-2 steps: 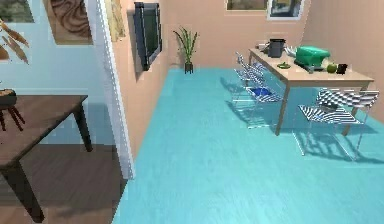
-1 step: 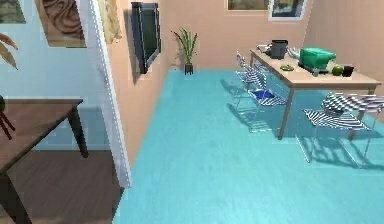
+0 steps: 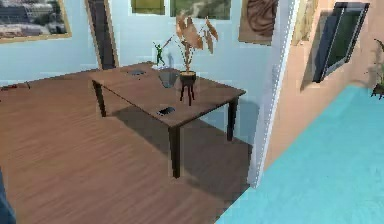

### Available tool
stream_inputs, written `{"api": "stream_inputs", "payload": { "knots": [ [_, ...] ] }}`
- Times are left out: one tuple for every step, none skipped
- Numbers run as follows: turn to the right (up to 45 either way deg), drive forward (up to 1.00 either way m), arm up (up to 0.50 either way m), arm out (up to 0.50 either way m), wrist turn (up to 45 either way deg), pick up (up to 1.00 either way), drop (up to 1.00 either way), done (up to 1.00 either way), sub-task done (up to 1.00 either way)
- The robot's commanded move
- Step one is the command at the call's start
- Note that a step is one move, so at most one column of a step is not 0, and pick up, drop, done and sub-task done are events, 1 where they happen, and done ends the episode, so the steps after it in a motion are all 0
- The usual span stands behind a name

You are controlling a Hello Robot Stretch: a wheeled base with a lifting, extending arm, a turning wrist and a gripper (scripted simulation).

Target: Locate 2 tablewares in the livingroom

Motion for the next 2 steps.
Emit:
{"api": "stream_inputs", "payload": {
  "knots": [
    [-27.0, 0.0, 0.0, 0.0, 0.0, 0.0, 0.0, 0.0, 0.0],
    [0.0, 0.85, 0.0, 0.0, 0.0, 0.0, 0.0, 0.0, 0.0]
  ]
}}
